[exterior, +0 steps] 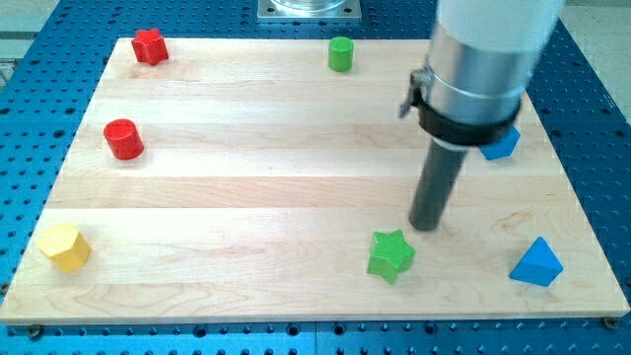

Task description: Place the hexagon and green star in a horizon line

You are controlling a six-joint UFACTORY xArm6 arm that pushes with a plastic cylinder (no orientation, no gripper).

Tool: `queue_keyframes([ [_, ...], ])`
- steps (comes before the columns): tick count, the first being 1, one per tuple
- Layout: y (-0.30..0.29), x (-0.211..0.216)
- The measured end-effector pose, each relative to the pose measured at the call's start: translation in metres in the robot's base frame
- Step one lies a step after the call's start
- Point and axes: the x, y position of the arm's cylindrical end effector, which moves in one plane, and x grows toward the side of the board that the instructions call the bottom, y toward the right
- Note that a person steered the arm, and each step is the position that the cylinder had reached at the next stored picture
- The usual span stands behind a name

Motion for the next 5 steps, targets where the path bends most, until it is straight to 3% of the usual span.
queue_keyframes([
  [1,-0.020,0.051],
  [3,-0.124,0.052],
  [4,-0.059,0.038],
  [5,-0.058,-0.013],
])
